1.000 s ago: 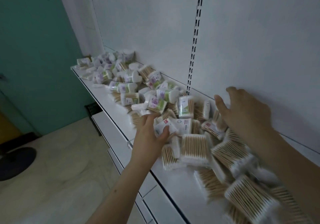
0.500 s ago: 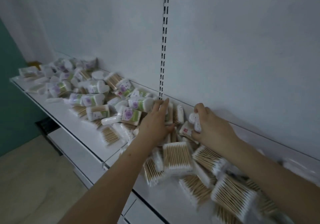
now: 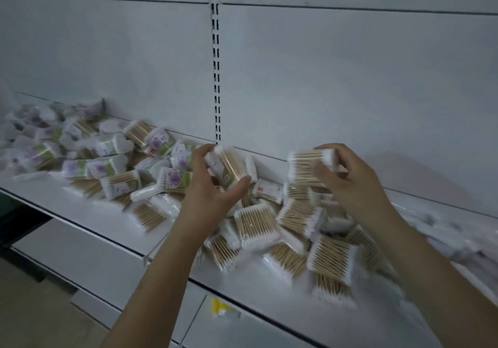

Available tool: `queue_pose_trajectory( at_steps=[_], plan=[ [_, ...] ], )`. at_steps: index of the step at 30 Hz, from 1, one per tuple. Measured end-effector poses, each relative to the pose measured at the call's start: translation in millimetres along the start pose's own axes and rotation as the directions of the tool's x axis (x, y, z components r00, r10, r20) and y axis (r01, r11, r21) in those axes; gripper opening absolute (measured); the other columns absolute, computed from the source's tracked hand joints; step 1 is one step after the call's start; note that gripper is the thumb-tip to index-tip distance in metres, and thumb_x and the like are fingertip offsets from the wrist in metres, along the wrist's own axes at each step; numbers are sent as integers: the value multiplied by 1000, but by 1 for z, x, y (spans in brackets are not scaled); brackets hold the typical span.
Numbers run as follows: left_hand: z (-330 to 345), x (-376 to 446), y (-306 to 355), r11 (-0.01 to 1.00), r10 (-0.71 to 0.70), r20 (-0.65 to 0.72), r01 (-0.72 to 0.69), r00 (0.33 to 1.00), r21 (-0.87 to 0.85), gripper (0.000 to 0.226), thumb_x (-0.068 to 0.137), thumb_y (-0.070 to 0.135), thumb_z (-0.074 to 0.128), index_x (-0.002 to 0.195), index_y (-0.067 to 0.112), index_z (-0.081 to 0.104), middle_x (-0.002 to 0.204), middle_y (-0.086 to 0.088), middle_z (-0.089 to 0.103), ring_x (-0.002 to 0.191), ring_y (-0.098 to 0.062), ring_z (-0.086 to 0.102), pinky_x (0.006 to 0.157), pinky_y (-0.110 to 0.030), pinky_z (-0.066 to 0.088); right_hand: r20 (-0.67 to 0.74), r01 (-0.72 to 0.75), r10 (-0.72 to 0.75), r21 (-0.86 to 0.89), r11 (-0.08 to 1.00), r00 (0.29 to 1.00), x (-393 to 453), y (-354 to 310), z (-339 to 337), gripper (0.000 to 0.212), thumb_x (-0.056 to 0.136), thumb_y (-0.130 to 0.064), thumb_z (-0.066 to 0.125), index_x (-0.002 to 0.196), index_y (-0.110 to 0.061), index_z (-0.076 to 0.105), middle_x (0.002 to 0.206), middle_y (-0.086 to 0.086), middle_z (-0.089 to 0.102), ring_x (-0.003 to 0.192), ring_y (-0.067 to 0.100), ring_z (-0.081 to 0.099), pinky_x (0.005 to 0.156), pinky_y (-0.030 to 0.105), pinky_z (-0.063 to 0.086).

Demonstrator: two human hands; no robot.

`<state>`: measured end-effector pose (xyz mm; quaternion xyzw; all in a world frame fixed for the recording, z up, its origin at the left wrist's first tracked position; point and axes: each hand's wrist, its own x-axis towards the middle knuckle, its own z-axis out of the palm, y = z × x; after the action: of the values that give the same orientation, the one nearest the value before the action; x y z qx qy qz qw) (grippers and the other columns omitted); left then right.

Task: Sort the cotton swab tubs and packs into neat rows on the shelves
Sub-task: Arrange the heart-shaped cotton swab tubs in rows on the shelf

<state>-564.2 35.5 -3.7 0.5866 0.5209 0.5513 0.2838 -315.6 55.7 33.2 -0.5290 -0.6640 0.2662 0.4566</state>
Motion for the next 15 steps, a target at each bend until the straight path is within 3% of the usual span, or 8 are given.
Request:
queue_pose_trajectory(
  at_steps=[4,8,12,15],
  plan=[
    [22,-32,11,964,-31,118,61,993,-260,63,83,34,76,125,43,30,107,7,69,92,-8,71,75,-24,57,-115,-131,183,357,925,976,-44,-5,-7,20,95,-24,62,115,-19,63,100,9,72,67,24,71,60,32,59],
    [58,-57,19,917,-15,244,111,970,-383,64,85,26,77,127,45,33,99,23,69,93,-26,72,80,-42,61,-117,-189,328,622,760,937,-91,5,-33,33,85,-23,66,115,-9,62,99,9,73,74,21,70,60,29,58],
    [104,-85,30,851,21,334,158,942,-500,66,81,10,74,130,33,37,111,10,65,97,-28,71,77,-43,61,-91,-199,398,753,628,913,-149,14,-78,43,81,-12,64,123,-6,58,106,11,71,86,21,68,73,29,59],
    [146,-113,48,825,40,435,216,899,-523,61,89,-3,68,128,36,40,120,6,62,102,-28,69,80,-40,61,-214,-148,445,748,647,869,-196,17,-116,41,78,-1,65,119,-5,60,107,11,70,89,23,69,77,27,58]
  ],
)
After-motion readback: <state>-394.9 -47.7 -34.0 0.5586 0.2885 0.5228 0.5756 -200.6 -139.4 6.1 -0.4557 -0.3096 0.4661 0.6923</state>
